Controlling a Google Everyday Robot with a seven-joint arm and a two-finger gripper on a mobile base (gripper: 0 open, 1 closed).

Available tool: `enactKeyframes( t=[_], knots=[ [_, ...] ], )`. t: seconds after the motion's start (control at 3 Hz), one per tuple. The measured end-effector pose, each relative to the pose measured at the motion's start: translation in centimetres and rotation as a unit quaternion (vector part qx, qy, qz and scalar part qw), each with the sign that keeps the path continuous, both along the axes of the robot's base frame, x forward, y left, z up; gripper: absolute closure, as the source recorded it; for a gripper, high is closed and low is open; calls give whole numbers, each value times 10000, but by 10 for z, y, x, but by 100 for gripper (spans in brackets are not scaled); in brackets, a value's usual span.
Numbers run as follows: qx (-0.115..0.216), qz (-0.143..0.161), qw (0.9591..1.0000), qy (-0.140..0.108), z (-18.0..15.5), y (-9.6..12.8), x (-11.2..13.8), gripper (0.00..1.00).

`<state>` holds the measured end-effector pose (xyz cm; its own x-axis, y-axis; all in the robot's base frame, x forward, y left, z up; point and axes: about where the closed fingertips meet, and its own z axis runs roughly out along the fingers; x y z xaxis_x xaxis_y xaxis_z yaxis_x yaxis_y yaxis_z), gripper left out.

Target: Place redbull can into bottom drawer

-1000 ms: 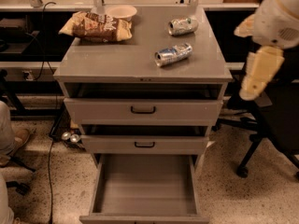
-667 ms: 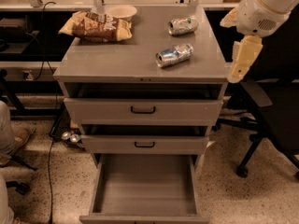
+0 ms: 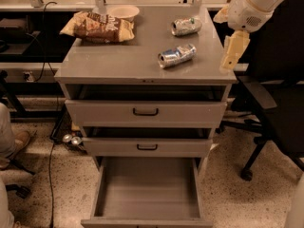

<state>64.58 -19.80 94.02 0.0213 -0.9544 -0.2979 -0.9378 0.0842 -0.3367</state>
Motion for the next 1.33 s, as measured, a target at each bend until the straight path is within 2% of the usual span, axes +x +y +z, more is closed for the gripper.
enactKeyframes(
  t=[0.33,0.67,1.0,1.33],
  knots=[
    [-80,10,10000,7,-9,2,6,0],
    [-138,132,9996,-203,-32,3,43,0],
    [31,229,9989,-401,-51,6,83,0],
    [120,279,9986,-424,-63,10,101,0]
  ],
)
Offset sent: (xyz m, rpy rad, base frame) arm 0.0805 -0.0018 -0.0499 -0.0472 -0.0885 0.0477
